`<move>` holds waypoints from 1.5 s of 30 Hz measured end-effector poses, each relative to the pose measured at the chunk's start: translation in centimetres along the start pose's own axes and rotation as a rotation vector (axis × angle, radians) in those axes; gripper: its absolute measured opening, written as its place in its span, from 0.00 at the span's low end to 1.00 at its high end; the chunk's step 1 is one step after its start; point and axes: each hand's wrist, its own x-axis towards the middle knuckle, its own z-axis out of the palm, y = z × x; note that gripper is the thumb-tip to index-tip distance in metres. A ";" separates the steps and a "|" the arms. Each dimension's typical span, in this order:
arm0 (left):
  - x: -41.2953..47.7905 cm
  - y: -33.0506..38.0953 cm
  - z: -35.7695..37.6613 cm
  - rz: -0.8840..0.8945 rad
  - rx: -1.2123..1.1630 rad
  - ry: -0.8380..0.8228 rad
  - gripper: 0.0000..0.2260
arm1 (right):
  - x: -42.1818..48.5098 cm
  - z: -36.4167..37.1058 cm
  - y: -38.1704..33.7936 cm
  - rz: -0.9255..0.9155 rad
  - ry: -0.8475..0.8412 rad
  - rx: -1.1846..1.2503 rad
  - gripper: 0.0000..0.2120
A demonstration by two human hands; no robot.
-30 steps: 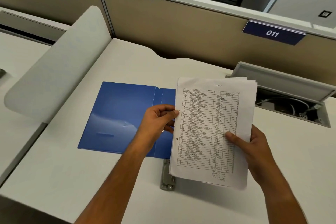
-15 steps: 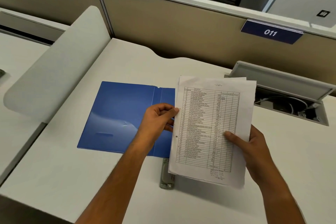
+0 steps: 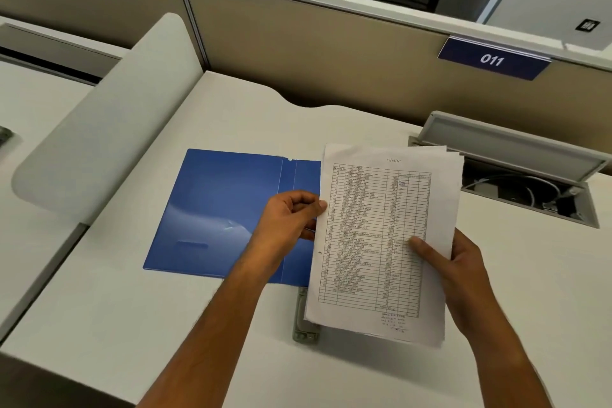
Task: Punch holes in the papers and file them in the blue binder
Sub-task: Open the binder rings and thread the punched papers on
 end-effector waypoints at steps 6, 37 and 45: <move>-0.5 0.5 0.6 0.040 -0.041 -0.061 0.08 | -0.5 0.2 -0.6 -0.047 0.044 0.007 0.15; 2.0 0.8 3.5 0.070 0.147 -0.118 0.18 | 0.0 -6.2 2.4 -0.086 0.103 0.174 0.22; 3.8 -7.3 4.9 0.016 0.285 -0.113 0.16 | 0.7 -3.8 7.8 0.036 0.367 0.107 0.15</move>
